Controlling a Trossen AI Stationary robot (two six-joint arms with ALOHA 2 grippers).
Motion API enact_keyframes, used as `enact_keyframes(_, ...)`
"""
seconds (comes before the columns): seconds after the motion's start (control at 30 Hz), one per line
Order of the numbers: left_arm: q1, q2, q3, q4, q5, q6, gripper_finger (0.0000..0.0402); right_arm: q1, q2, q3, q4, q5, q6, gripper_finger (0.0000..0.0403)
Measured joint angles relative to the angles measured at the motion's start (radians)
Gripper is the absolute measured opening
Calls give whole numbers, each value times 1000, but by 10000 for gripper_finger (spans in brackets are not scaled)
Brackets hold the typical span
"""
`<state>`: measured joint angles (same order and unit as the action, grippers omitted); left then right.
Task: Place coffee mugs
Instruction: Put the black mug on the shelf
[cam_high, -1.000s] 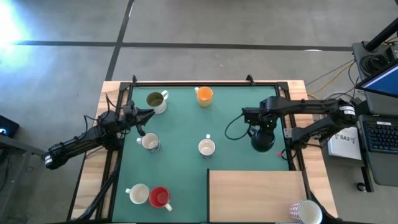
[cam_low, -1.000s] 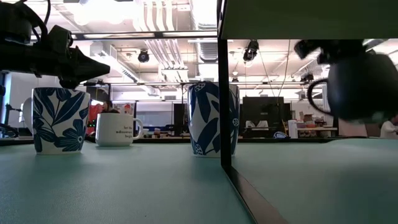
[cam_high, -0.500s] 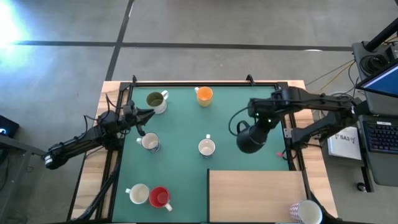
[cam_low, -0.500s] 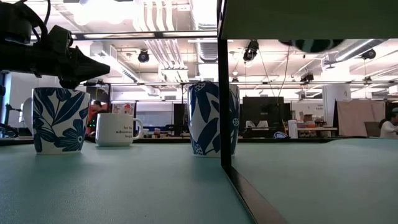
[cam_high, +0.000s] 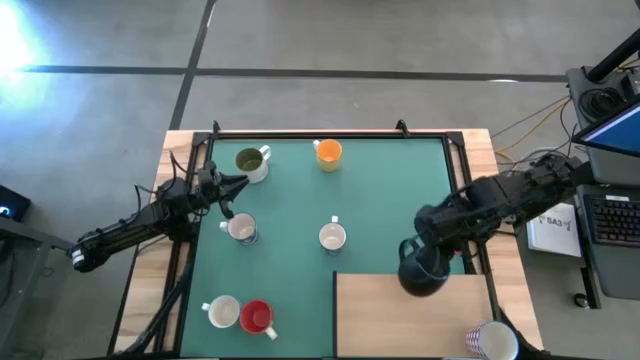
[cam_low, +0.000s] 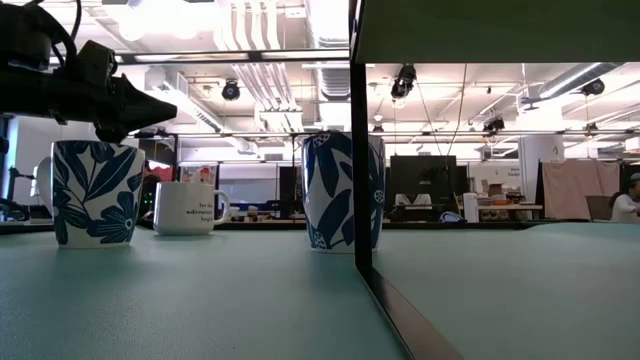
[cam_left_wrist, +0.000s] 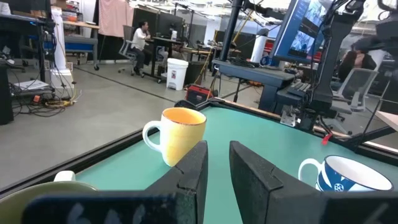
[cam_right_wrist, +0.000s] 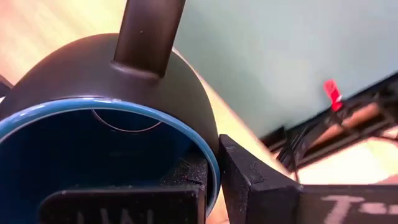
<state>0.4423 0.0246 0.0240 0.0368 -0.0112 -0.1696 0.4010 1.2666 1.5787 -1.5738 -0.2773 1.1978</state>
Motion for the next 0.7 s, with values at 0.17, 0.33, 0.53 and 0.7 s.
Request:
enact_keyframes(0.17, 0, 0, 0, 0, 0, 0, 49, 84, 0, -1, 1, 12, 100, 13)
enact_keyframes(0.33, 0, 0, 0, 0, 0, 0, 49, 156, 0, -5, 1, 12, 129, 13)
enact_keyframes(0.53, 0, 0, 0, 0, 0, 0, 49, 225, 0, -34, 4, 15, 130, 13)
enact_keyframes(0.7, 0, 0, 0, 0, 0, 0, 49, 281, 0, -84, 3, 16, 131, 13)
